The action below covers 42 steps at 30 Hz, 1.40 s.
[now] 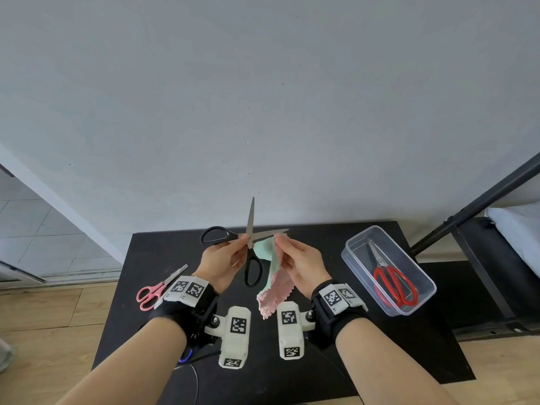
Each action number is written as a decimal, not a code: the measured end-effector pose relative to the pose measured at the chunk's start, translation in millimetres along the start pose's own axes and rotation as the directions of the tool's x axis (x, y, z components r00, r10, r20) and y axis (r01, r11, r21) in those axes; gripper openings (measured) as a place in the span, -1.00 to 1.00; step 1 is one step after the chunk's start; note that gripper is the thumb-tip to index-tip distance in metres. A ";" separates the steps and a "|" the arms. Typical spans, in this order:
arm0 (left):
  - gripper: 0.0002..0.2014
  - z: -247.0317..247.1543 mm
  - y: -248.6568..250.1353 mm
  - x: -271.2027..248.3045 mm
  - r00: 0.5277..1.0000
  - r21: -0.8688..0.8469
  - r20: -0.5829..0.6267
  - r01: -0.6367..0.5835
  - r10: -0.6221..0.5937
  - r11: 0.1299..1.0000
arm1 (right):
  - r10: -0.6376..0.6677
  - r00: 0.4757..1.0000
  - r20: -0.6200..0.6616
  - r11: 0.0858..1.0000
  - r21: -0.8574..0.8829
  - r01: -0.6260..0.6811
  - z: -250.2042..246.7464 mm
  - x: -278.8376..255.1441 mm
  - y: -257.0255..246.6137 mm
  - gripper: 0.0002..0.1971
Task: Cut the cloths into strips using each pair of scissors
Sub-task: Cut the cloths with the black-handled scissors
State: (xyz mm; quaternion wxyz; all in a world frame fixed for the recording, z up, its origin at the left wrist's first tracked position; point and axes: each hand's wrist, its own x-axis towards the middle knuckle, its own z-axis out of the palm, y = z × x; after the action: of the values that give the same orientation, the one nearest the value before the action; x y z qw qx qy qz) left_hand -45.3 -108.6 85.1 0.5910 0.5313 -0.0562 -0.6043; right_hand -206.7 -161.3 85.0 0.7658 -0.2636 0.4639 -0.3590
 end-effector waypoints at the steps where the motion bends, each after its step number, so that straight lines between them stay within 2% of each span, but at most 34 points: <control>1: -0.87 3.5 -1.5 -1.0 1.000 -0.012 0.010 0.008 -0.008 1.000 | -0.004 1.000 0.024 1.000 0.007 0.004 5.1 -1.7 1.8 -0.88; 5: -0.81 11.8 -5.2 -3.1 0.999 -0.036 0.033 0.010 -0.008 0.999 | -0.015 0.998 0.056 0.998 0.063 0.011 17.2 -3.4 5.7 -0.88; 9: -0.84 17.0 -7.2 -8.8 0.999 0.003 0.033 -0.012 0.012 1.000 | -0.022 0.999 0.043 1.000 0.007 0.022 20.9 -1.6 8.0 -0.78; 13: -0.97 19.1 -5.1 -10.7 0.997 0.077 -0.027 -0.066 0.068 0.995 | -0.036 0.999 -0.001 0.999 -0.032 0.036 18.3 0.1 4.9 -0.82; 16: -0.95 14.0 -3.0 -8.4 0.995 0.109 -0.056 -0.078 0.084 0.991 | -0.050 0.998 -0.040 0.998 -0.032 0.049 10.4 2.5 0.1 -0.90; 21: -0.94 3.8 -0.2 -9.9 0.995 0.129 -0.044 -0.084 0.090 0.988 | -0.049 0.998 -0.040 0.993 -0.109 0.044 -2.8 5.1 -6.3 -0.86; 24: -0.94 0.2 2.4 -10.7 0.991 0.116 -0.088 -0.093 0.104 0.989 | -0.069 0.994 -0.084 0.996 -0.064 0.064 -12.1 5.7 -12.3 -0.85; 26: -0.90 -3.1 6.7 -9.0 0.986 0.173 -0.116 -0.102 0.123 0.980 | -0.090 0.993 -0.082 0.993 -0.081 0.083 -22.3 6.9 -18.8 -0.82; 28: -0.86 -4.6 11.2 -7.8 0.987 0.292 -0.090 -0.099 0.131 0.951 | -0.130 0.990 -0.059 0.973 -0.199 0.116 -31.6 8.3 -25.1 -0.83; 31: -0.85 -0.9 17.6 -8.1 0.993 0.484 -0.001 -0.104 0.119 0.869 | -0.222 0.975 0.003 0.885 -0.420 0.202 -35.1 10.2 -38.0 -0.91; 36: -0.89 4.3 27.2 -8.7 0.986 0.756 0.149 -0.164 0.077 0.634 | -0.299 0.937 0.182 0.656 -0.674 0.341 -23.4 9.1 -69.5 -0.92; 38: -0.85 7.5 29.9 -9.3 0.981 0.802 0.187 -0.184 0.053 0.568 | -0.268 0.925 0.271 0.563 -0.735 0.378 -16.3 6.9 -75.5 -0.91; 42: -0.81 14.3 30.2 -8.8 0.973 0.836 0.228 -0.220 0.045 0.502 | -0.144 0.897 0.417 0.399 -0.805 0.438 0.1 3.7 -72.9 -0.89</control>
State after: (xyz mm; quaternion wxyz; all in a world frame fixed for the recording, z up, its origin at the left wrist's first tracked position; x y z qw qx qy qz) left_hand -37.9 -118.7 117.3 0.2890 0.6917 -0.4395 -0.4948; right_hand -227.6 -208.2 136.8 0.4968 -0.7476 0.4134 -0.1529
